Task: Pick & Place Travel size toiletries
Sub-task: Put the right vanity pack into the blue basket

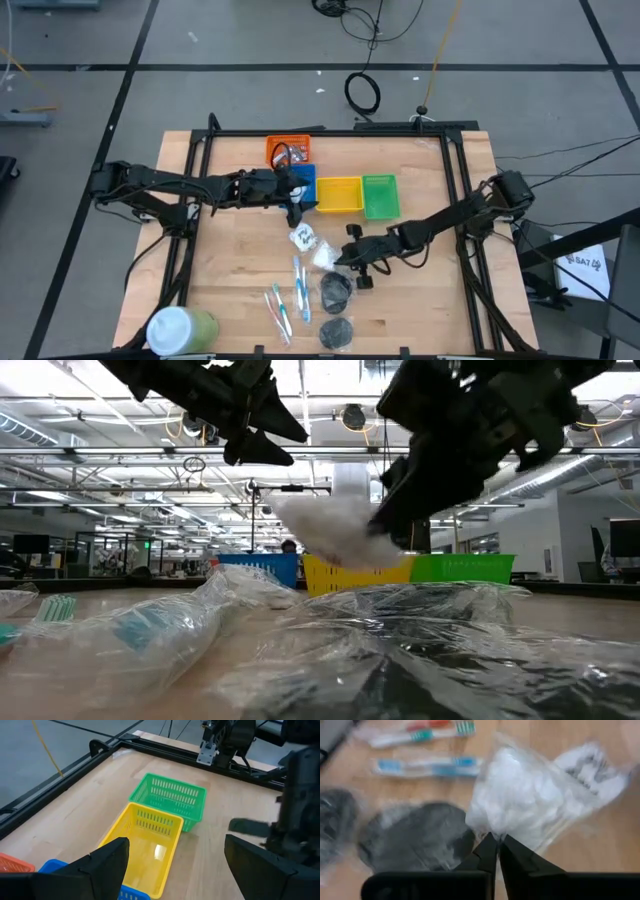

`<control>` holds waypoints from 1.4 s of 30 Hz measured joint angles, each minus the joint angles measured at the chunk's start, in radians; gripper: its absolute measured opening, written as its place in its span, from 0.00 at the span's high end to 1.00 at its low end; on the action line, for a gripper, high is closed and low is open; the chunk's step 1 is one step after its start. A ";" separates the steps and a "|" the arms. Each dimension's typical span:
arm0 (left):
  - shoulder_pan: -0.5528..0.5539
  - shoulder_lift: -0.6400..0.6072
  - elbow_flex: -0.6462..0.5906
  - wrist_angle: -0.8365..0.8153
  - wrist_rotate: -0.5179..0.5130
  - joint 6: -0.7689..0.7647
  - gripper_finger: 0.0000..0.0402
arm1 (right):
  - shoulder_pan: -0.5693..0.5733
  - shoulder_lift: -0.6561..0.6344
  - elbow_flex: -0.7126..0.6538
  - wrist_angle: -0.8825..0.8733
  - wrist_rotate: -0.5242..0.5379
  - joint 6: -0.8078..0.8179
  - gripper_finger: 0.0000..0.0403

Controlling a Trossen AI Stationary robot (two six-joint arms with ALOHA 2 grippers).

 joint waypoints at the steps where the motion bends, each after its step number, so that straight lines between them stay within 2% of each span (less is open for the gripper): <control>1: -0.001 0.000 0.000 0.000 0.000 0.000 0.20 | 0.005 -0.019 0.000 -0.005 0.001 0.000 0.98; 3: -0.001 0.000 0.000 0.000 0.001 0.000 0.20 | 0.019 -0.058 -0.009 -0.021 0.027 -0.016 0.99; 7: -0.004 0.000 0.000 0.000 0.032 -0.003 0.20 | 0.064 -0.131 -0.019 -0.057 0.174 -0.056 1.00; 12: -0.025 0.000 0.000 0.006 0.037 -0.043 0.20 | 0.122 -0.201 -0.020 -0.161 0.477 -0.071 1.00; 16: -0.046 0.009 0.000 0.044 0.038 -0.184 0.20 | 0.165 -0.207 -0.020 -0.163 0.726 -0.118 1.00; 21: -0.079 0.082 0.000 0.210 0.079 -0.295 0.20 | 0.177 -0.203 -0.020 -0.144 0.907 -0.161 1.00; 28: -0.103 0.220 0.000 0.421 0.086 -0.342 0.20 | 0.177 -0.202 -0.020 -0.134 0.921 -0.165 1.00; 35: -0.101 0.267 0.000 0.484 0.086 -0.330 0.21 | 0.177 -0.202 -0.020 -0.135 0.921 -0.165 1.00; 38: -0.101 0.260 0.000 0.487 0.086 -0.310 0.28 | 0.177 -0.202 -0.020 -0.137 0.915 -0.162 1.00; 42: -0.099 0.255 0.000 0.537 0.088 -0.304 0.48 | 0.177 -0.202 -0.020 -0.137 0.914 -0.161 1.00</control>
